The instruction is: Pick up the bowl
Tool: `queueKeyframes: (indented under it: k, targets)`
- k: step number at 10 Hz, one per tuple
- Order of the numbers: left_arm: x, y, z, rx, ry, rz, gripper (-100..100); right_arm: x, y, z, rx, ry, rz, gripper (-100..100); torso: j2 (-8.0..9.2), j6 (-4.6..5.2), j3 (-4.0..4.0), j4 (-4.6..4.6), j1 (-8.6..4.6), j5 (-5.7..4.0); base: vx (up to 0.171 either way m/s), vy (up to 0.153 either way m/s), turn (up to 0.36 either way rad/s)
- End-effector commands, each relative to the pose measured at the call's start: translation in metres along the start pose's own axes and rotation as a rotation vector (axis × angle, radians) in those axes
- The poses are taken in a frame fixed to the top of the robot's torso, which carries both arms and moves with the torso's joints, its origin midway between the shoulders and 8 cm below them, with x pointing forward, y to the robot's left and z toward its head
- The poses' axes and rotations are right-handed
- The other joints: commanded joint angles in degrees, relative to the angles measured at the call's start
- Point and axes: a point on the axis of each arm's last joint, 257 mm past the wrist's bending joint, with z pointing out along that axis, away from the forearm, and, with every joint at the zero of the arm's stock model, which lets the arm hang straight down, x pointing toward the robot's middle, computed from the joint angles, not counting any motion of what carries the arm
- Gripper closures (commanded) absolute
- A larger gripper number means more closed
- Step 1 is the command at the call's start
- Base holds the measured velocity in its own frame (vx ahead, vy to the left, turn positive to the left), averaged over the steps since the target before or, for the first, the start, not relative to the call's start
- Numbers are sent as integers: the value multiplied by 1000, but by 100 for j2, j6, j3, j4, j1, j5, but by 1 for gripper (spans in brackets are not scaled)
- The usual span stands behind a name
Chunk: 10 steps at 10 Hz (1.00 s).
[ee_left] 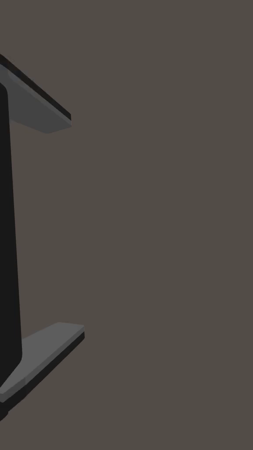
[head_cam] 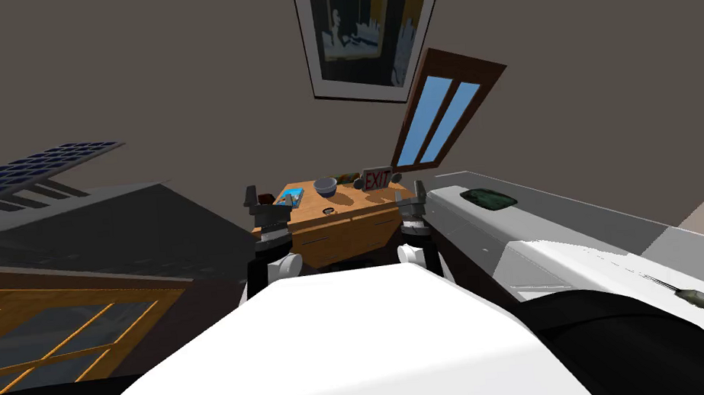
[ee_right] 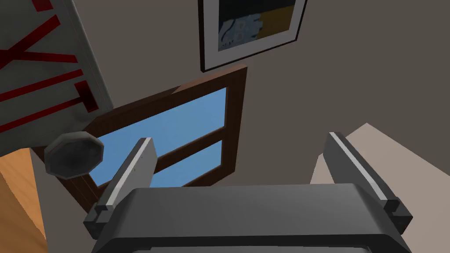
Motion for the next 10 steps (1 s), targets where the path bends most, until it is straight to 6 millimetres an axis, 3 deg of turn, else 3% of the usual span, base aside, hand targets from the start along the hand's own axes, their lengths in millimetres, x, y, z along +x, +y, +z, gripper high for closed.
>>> queueKeyframes:
  k: [1,4,10]
  targets:
    - [4,9,2,-25,31,15,-100,0,0,0,0,0,0,0,0,0,0,0,0,0,-53,17,91]
    - [8,29,8,-78,77,45,-100,0,0,0,0,0,0,0,37,-1,21,8,17,4,-93,33,102]
    - [6,85,31,-217,152,140,-100,0,0,0,0,0,0,0,9,1,6,2,17,4,-40,43,112]
